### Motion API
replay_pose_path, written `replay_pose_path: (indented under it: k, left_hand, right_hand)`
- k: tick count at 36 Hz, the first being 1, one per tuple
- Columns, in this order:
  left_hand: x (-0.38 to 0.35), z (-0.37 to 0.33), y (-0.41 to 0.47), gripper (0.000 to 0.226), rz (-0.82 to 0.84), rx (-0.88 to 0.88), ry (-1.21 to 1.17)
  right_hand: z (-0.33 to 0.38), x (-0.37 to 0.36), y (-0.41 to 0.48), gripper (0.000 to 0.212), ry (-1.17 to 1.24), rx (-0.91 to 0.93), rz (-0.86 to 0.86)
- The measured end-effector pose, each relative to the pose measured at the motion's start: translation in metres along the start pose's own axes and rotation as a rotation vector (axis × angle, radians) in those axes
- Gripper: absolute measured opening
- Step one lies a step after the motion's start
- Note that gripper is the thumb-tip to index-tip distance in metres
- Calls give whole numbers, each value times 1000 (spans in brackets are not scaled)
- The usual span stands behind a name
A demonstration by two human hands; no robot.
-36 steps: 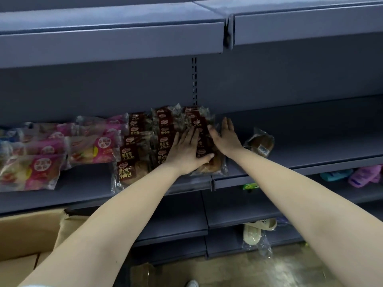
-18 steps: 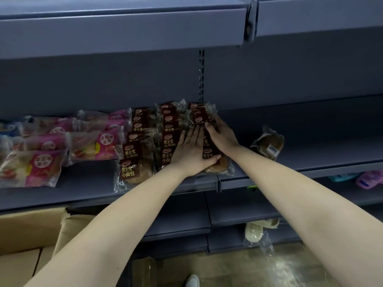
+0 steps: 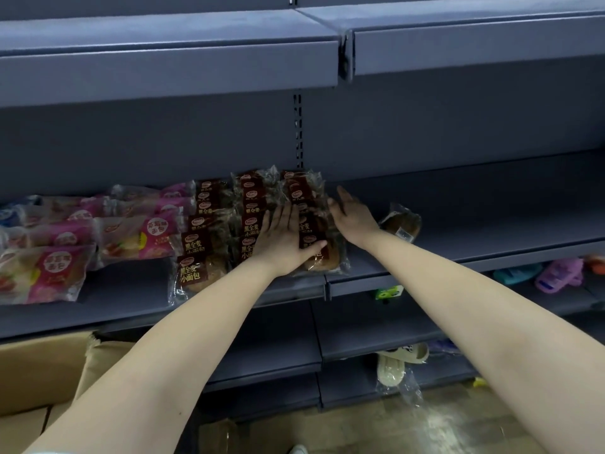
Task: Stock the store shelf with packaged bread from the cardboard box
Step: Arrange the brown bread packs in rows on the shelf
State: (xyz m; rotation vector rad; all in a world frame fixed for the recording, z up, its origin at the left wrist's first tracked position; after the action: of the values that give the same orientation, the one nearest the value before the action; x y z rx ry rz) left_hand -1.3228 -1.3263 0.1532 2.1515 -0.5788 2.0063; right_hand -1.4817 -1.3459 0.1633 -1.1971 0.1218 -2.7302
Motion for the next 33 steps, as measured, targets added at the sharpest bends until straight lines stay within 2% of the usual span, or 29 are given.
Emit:
replay_pose_path:
  k: [5, 12, 19, 21, 26, 33]
  left_hand:
    - [7, 8, -16, 97, -55, 50, -21]
    - [2, 22, -66, 82, -167, 106, -30]
    - [-11, 64, -148, 83, -216, 293, -41]
    - [-16, 83, -174, 76, -202, 363, -39]
    - [-19, 123, -233, 70, -245, 501, -60]
    - [-26, 174, -312, 65, -283, 673, -132]
  right_hand:
    - [5, 8, -14, 53, -86, 55, -85]
    - [39, -11, -40, 45, -209, 246, -254]
    - [102, -80, -61, 40, -167, 512, -166]
    - [121, -104, -74, 38, -128, 566, -130]
    - [161, -159, -102, 39, -132, 722, 56]
    - [229, -207, -117, 41, -128, 841, 164]
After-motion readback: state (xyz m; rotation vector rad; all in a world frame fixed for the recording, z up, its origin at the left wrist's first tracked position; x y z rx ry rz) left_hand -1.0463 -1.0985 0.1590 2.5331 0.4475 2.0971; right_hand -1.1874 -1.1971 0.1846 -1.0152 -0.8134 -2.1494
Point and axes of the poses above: each hand's wrist, its own y-axis towards the middle knuckle, its own x-axis out of the back of the hand, z = x × y, the point moved 4 cm from there along y, towards the middle knuckle, and after that the axes turned 12 degrees about z, right-handed, at the moved point
